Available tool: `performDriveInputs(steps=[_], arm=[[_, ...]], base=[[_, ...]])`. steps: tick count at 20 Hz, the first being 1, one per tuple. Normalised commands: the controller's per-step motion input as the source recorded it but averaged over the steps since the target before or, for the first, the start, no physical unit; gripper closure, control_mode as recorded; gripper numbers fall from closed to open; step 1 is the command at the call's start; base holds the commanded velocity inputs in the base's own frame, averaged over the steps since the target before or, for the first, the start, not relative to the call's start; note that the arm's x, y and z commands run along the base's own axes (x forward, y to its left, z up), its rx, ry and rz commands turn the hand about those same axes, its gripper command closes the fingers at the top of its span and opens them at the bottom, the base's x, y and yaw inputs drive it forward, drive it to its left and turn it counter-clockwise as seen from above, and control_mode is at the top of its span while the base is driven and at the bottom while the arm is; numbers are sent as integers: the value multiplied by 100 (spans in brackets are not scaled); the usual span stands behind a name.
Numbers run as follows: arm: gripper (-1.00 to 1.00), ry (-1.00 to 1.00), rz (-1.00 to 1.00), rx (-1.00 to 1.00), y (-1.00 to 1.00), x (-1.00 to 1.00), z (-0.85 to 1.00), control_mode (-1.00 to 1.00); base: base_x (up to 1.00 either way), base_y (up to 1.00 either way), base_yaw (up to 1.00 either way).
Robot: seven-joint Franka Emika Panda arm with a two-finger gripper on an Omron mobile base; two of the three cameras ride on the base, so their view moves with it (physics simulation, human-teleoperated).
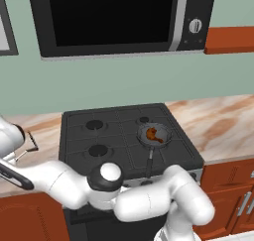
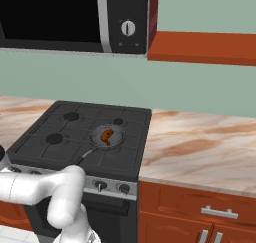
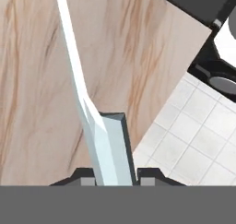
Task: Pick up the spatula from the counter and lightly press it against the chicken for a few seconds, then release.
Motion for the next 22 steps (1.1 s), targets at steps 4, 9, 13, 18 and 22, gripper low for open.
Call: performDriveInputs(steps=[4, 9, 13, 18, 22], arm=[[100, -9, 0, 1, -19, -48, 64, -100], [100, -6, 3, 8, -29, -41, 60, -100], [100, -13, 9, 11, -44, -49, 37, -100], [100, -26, 15, 1, -44, -60, 7, -100], [100, -27, 20, 0, -57, -61, 6, -100]], base=[[0, 0, 0], [0, 0, 0], [0, 0, 0], [0, 0, 0], [0, 0, 0]])
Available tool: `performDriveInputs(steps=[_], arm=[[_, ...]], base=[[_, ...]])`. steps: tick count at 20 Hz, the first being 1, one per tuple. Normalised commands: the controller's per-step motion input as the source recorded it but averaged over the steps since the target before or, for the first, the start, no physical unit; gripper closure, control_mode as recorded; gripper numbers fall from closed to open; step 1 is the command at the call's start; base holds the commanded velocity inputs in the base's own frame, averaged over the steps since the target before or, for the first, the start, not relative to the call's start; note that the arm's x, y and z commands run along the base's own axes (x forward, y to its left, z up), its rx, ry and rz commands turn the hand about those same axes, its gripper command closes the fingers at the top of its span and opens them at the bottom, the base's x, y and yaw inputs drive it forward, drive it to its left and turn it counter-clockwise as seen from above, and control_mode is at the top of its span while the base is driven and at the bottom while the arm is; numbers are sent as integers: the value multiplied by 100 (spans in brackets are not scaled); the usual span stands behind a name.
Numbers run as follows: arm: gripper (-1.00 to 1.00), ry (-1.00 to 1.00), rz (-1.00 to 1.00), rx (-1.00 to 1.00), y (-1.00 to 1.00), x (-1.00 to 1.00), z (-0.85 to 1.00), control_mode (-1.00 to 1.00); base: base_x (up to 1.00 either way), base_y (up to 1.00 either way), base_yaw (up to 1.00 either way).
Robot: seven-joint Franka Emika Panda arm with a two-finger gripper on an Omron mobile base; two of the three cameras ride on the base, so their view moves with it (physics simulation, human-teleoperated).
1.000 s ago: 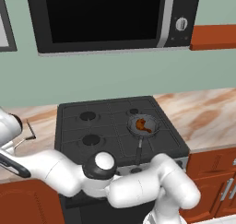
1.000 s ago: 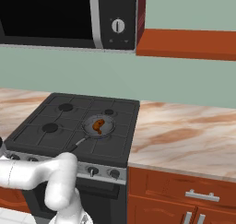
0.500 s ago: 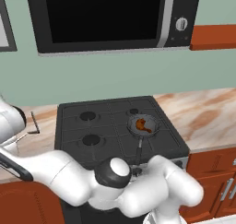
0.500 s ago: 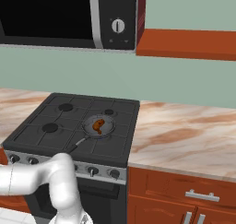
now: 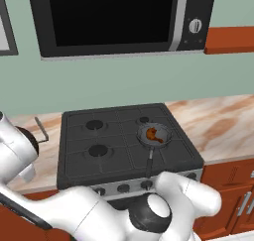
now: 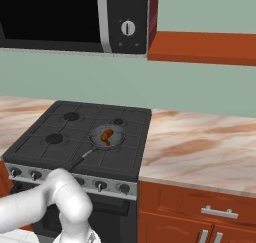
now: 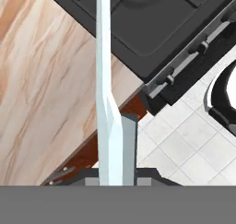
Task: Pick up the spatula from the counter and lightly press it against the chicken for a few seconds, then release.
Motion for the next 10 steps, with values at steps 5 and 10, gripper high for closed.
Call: performDriveInputs(steps=[5, 10], arm=[[100, -14, 23, 13, -69, -54, 31, -100], [100, -1, 16, 19, -49, -36, 55, -100]], base=[[0, 0, 0], [0, 0, 0]])
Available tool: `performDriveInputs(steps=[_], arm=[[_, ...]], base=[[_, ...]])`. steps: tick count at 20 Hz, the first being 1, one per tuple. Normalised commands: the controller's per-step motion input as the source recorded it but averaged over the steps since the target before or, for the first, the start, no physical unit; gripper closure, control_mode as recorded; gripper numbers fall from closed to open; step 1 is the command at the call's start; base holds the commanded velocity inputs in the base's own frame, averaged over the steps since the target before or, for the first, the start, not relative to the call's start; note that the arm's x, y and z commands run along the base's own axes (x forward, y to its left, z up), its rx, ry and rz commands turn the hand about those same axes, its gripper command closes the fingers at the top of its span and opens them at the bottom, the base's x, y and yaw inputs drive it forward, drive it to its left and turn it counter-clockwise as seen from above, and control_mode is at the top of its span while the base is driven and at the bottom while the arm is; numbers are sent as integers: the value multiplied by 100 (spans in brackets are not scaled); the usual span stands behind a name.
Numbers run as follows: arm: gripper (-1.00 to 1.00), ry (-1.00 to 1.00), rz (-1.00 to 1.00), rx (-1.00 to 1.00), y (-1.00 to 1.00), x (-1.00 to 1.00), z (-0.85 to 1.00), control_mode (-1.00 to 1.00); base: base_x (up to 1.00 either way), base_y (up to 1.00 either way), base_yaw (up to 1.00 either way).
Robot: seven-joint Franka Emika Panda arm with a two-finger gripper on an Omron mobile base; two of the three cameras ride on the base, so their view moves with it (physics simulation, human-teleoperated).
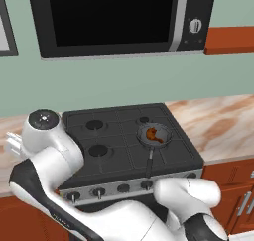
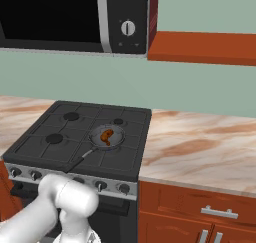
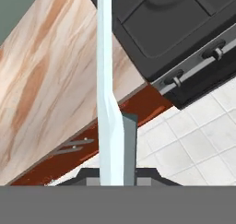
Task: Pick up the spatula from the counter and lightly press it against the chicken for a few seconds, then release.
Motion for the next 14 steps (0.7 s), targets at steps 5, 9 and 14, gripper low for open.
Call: performDriveInputs(steps=[5, 9, 14], arm=[[100, -3, 6, 1, -52, -33, 27, -100], [100, 0, 1, 0, -54, -30, 23, -100], [100, 4, 1, 9, -64, -28, 41, -100]], base=[[0, 0, 0], [0, 0, 0], [0, 0, 0]])
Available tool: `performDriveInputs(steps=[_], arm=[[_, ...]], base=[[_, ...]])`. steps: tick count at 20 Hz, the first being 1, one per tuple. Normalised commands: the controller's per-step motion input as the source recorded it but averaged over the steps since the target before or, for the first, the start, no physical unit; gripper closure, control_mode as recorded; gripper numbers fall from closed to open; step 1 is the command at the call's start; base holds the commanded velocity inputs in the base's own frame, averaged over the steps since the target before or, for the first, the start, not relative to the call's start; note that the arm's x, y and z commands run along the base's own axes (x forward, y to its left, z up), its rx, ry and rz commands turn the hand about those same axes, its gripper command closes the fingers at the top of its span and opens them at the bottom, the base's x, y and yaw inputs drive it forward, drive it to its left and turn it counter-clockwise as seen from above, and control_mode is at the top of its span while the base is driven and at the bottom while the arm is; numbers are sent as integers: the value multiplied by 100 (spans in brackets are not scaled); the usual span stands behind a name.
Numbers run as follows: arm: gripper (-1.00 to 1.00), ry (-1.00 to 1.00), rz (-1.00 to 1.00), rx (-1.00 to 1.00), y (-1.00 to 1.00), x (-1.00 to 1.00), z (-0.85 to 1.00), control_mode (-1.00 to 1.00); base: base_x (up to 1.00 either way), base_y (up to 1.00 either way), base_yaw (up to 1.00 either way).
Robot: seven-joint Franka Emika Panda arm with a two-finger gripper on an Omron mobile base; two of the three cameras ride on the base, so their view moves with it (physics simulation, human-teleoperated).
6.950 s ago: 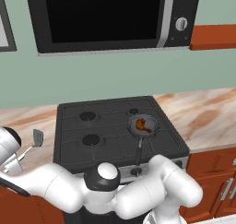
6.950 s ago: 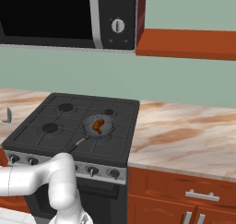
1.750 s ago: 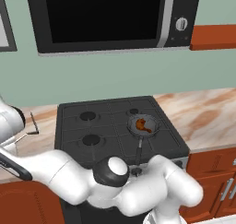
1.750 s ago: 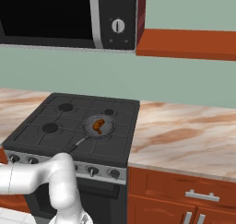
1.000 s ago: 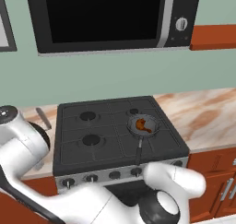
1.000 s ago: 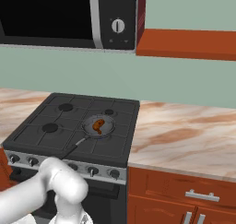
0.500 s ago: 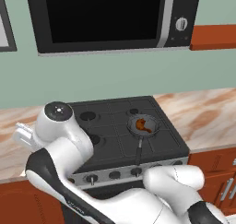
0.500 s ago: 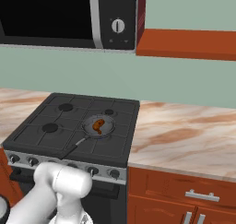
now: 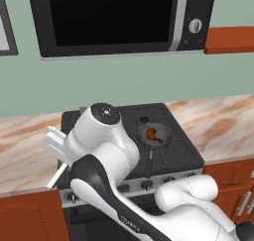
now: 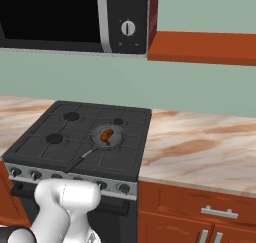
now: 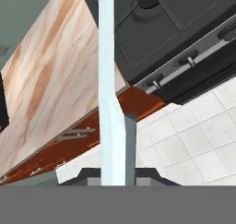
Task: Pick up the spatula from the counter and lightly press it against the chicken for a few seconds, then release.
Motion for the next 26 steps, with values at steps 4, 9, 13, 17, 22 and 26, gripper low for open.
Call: performDriveInputs(steps=[4, 9, 13, 17, 22, 26], arm=[[100, 12, 0, 19, -56, -12, 42, -100], [100, 5, 0, 14, -45, -2, 9, -100], [100, -16, 2, -10, -40, -21, 0, -100], [100, -3, 0, -1, -57, -12, 0, -100], [100, 1, 0, 2, -58, -2, 3, -100], [100, 4, 0, 18, -39, 0, 3, -100]], base=[[0, 0, 0], [0, 0, 0], [0, 0, 0], [0, 0, 0], [0, 0, 0], [0, 0, 0]])
